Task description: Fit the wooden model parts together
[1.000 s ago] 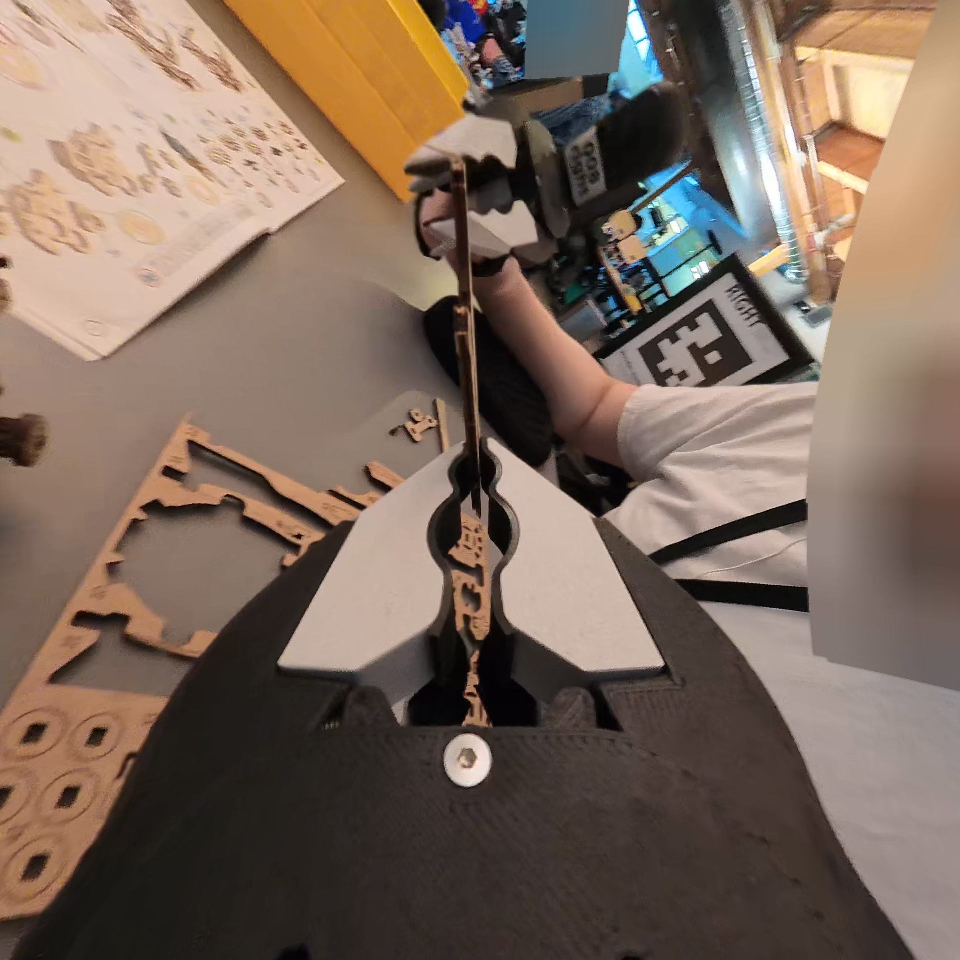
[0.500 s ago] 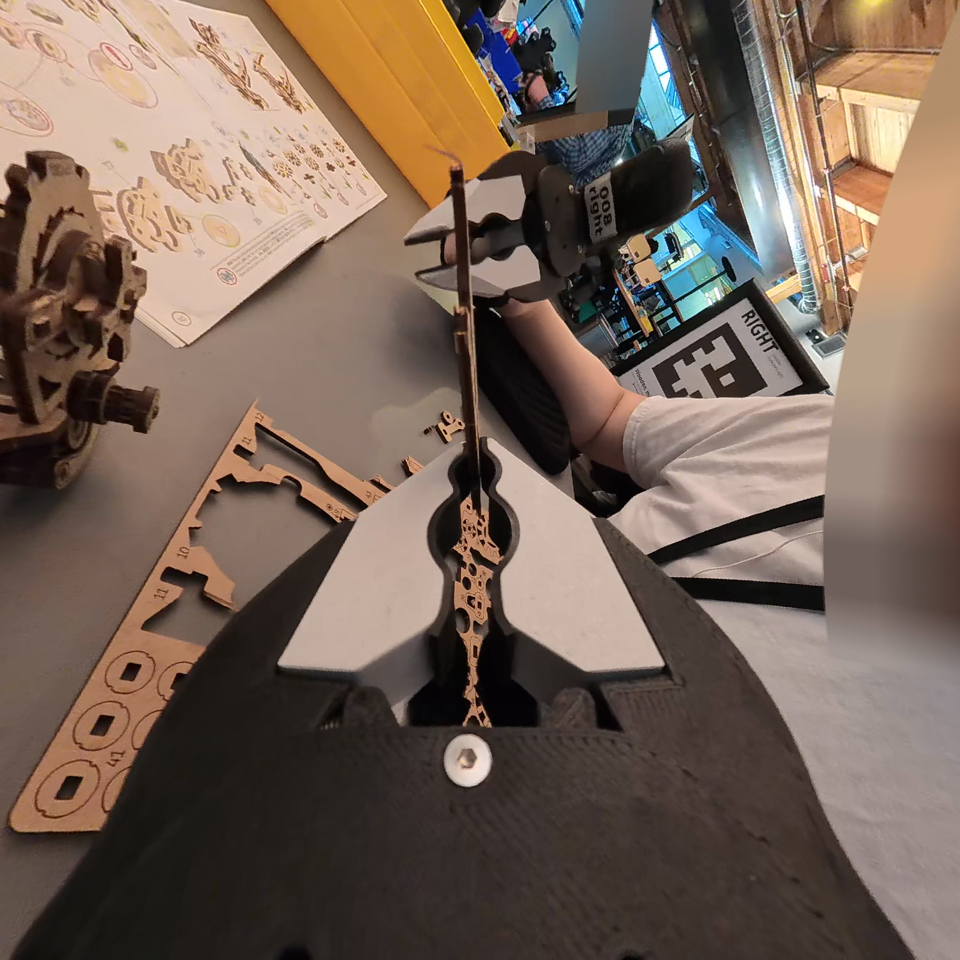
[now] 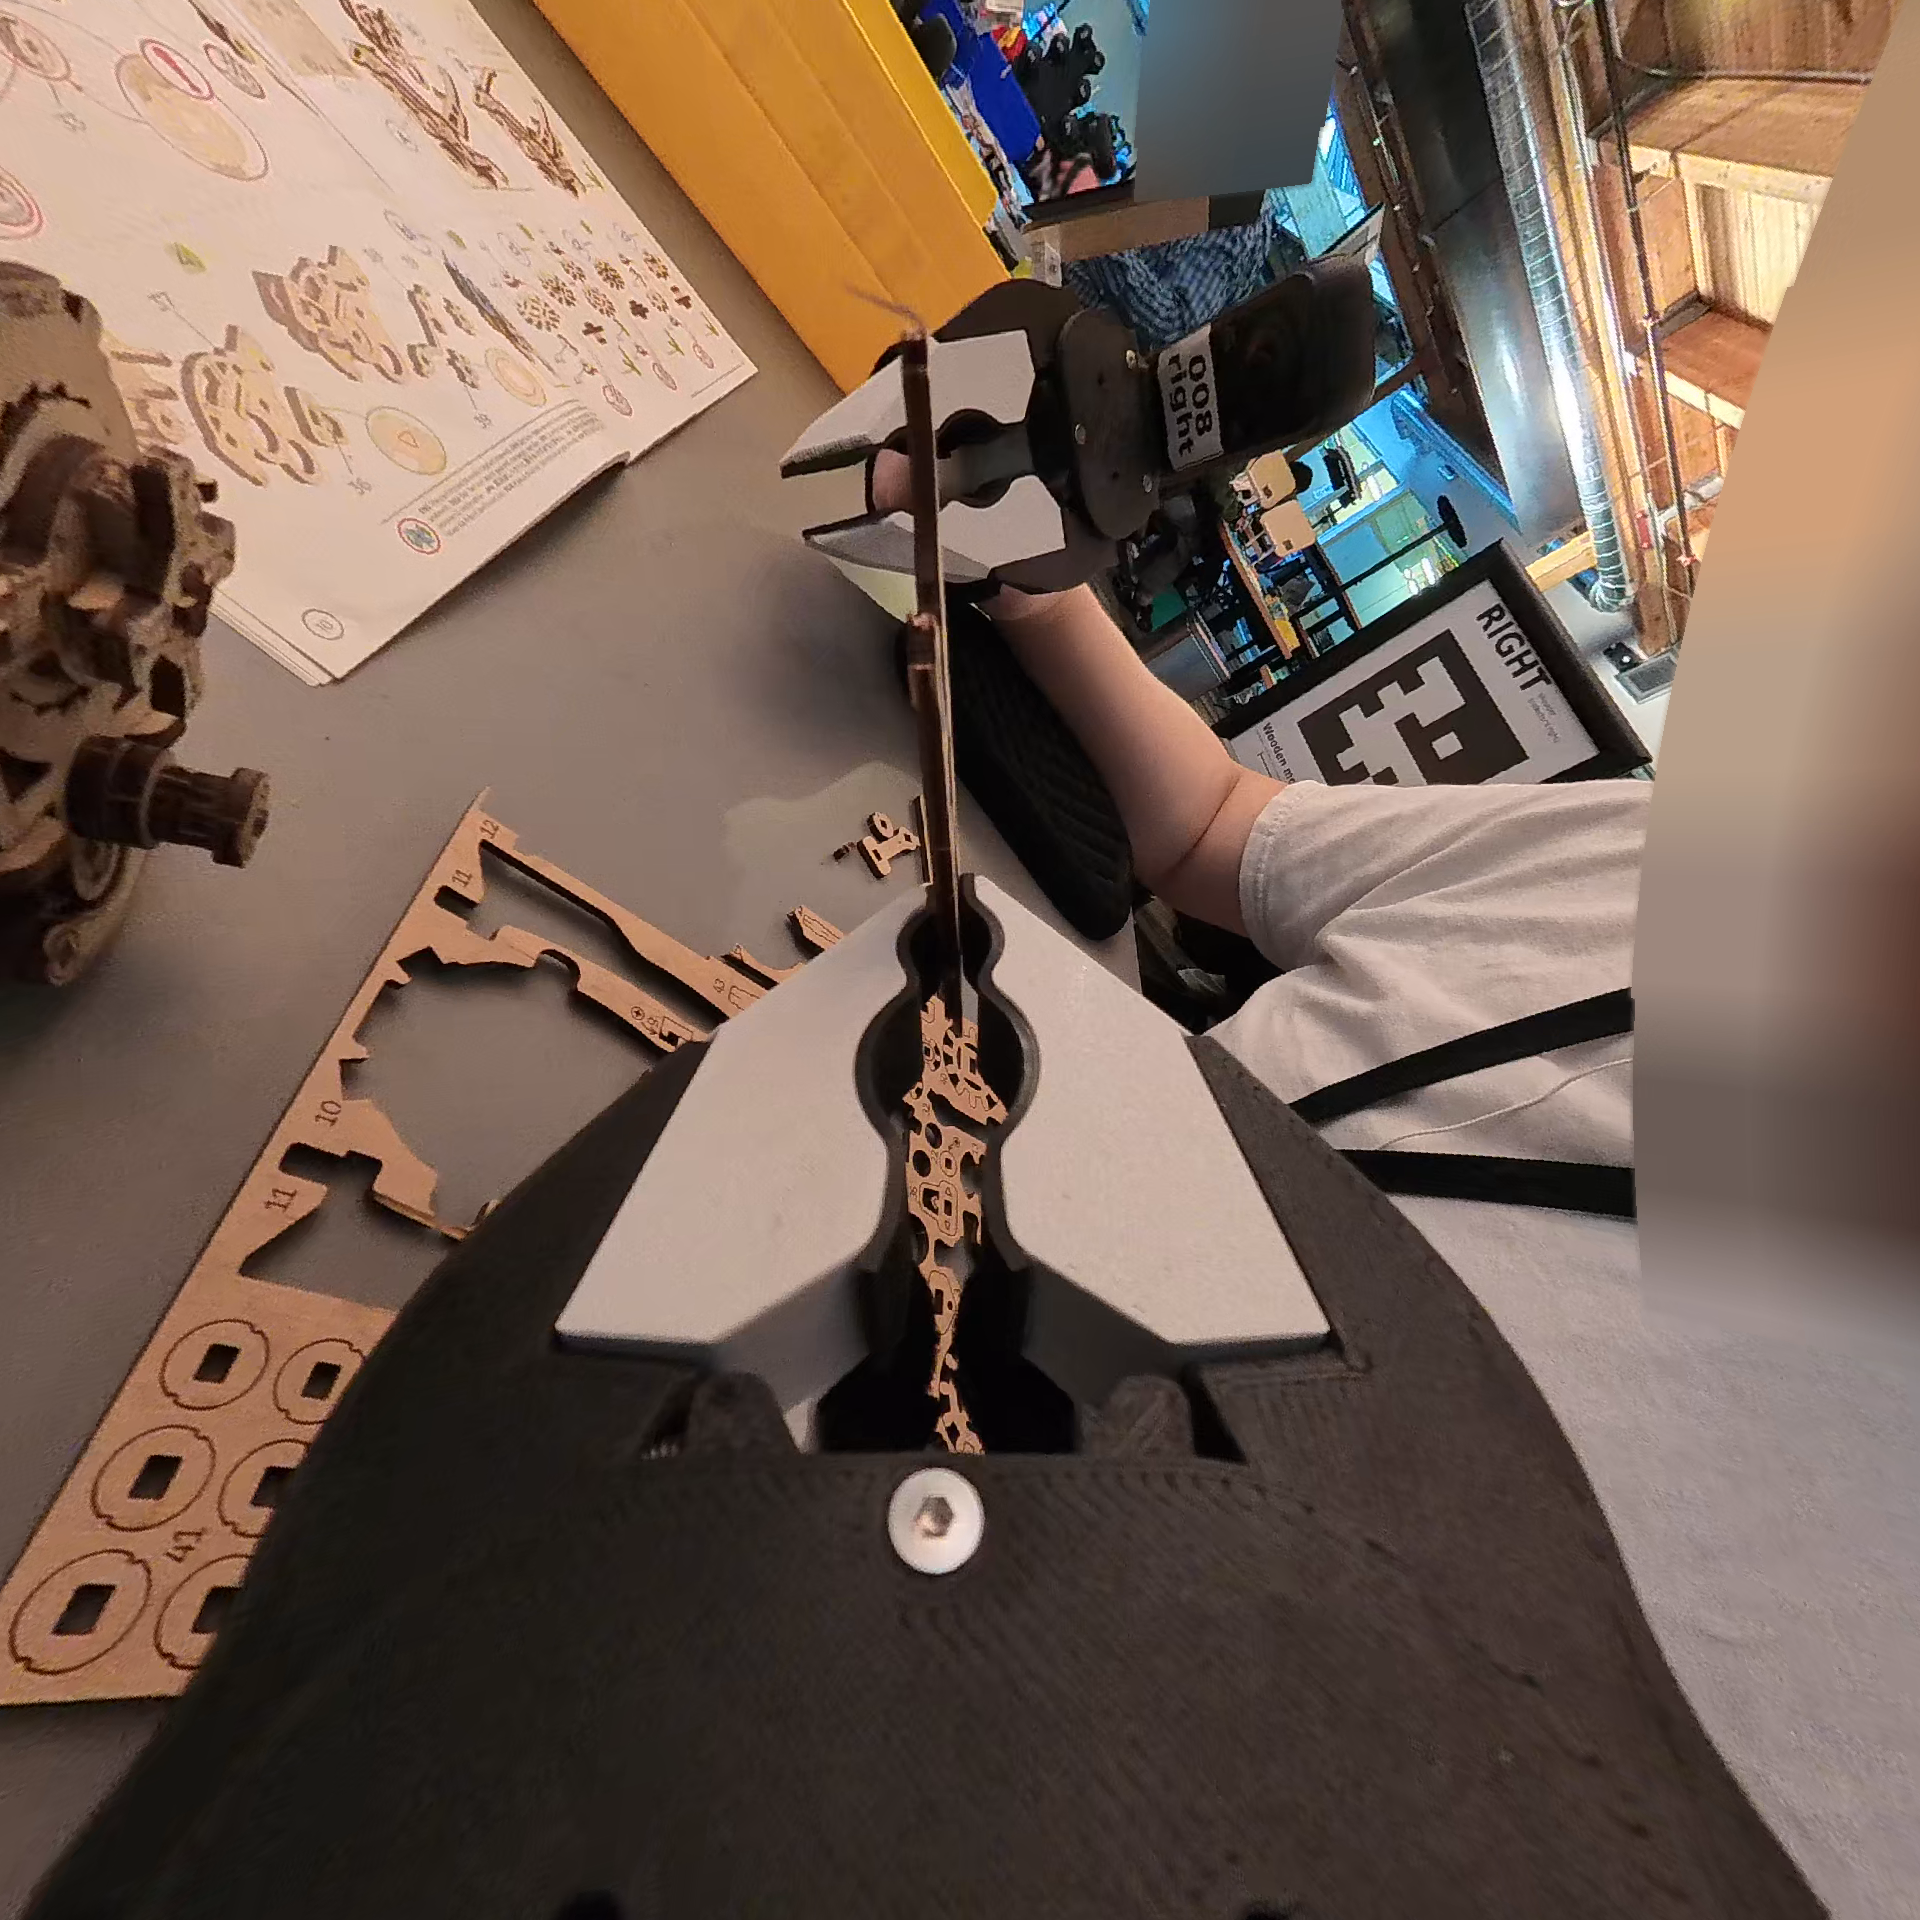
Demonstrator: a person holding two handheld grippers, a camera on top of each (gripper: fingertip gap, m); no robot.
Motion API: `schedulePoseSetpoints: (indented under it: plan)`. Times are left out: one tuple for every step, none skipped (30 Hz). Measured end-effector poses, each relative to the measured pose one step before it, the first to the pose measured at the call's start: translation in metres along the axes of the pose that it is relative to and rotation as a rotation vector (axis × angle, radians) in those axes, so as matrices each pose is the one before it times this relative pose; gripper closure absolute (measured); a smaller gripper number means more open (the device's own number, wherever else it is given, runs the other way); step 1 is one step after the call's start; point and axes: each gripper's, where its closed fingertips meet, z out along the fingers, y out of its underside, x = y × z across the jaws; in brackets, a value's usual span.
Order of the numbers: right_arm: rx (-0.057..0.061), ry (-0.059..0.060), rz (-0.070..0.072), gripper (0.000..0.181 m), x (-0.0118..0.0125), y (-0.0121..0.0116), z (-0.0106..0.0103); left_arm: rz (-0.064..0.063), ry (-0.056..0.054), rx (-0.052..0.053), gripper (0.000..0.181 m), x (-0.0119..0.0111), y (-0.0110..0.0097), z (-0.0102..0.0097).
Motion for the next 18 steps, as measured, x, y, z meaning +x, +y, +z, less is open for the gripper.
schedulePoseSetpoints:
  plan:
    - [-0.0006, 0.0005, 0.0001, 0.169, 0.00019, 0.00034, 0.00003, -0.0014, 0.0006, 0.0011, 0.181, -0.00011, -0.00008, -0.00022]
    - [-0.0013, 0.0002, 0.001, 0.169, 0.00022, 0.00048, 0.00001, -0.0012, 0.0008, 0.001, 0.181, -0.00017, -0.00019, -0.0002]
    - [-0.0002, -0.0006, 0.0024, 0.169, 0.00018, 0.00028, 0.00008, -0.0019, 0.001, 0.0006, 0.181, -0.00011, -0.00002, -0.00015]
    - [0.0019, -0.0004, 0.0019, 0.169, 0.00016, 0.0, -0.0001, -0.0017, 0.0002, 0.0009, 0.181, -0.00017, -0.00012, -0.00015]
    - [0.0019, 0.0003, 0.0023, 0.169, 0.00037, -0.00012, -0.00023, -0.0014, -0.0021, -0.0001, 0.181, -0.00052, 0.00014, -0.00014]
    - [0.0009, -0.0003, 0.0031, 0.169, 0.00022, 0.0001, -0.00001, -0.0006, -0.0022, -0.0003, 0.181, -0.00048, 0.00011, -0.00004]
    - [0.0006, -0.0006, 0.0028, 0.169, 0.00028, 0.0002, -0.00008, 0.0, -0.001, -0.0005, 0.181, -0.00028, 0.00007, -0.00007]
    - [0.001, 0.0004, 0.0015, 0.169, 0.00033, 0.00019, -0.00005, 0.0001, -0.0011, -0.0005, 0.181, -0.00012, 0.00006, 0.0001]
    - [0.0003, 0.0, 0.0013, 0.169, 0.00019, 0.0001, -0.00004, 0.0002, -0.0001, 0.0005, 0.181, -0.00003, -0.00007, 0.00004]
    - [0.0, -0.0009, 0.002, 0.169, 0.00003, 0.00021, 0.00006, 0.0003, 0.0004, -0.0006, 0.181, 0.00017, 0.00008, -0.00001]
    - [-0.0001, -0.0007, 0.0016, 0.169, 0.00002, 0.0001, 0.00022, 0.001, -0.001, -0.002, 0.181, 0.00002, 0.00033, 0.00009]
    - [-0.0001, 0.0, -0.0002, 0.169, -0.00008, 0.00005, 0.00008, 0.001, -0.0025, -0.0022, 0.181, -0.00018, 0.00036, 0.00008]
    - [-0.0006, 0.0003, -0.001, 0.169, 0.00007, 0.0001, 0.00012, 0.0009, -0.0018, -0.0018, 0.181, -0.00009, 0.0003, 0.0001]
    - [-0.0007, 0.0004, -0.0006, 0.169, 0.00001, -0.00002, 0.00012, 0.0007, 0.0007, -0.001, 0.181, 0.00036, 0.00013, 0.00014]
    - [-0.0003, -0.0002, -0.0003, 0.169, -0.00012, 0.00007, 0.00007, -0.0005, 0.0014, -0.0011, 0.181, 0.0003, 0.00015, 0.00019]
    - [-0.001, -0.0004, 0.0005, 0.169, 0.00004, 0.00033, 0.00012, -0.0013, 0.0007, -0.0026, 0.181, 0.0, 0.00047, 0.00024]
    - [-0.0013, -0.0005, 0.001, 0.169, 0.00002, 0.00029, 0.00006, -0.0016, 0.001, -0.0028, 0.181, -0.00002, 0.0005, 0.00032]
    - [-0.0001, 0.0003, -0.0002, 0.169, 0.00009, 0.00008, 0.00011, -0.0015, 0.0013, -0.0009, 0.181, 0.00003, 0.00029, 0.00038]
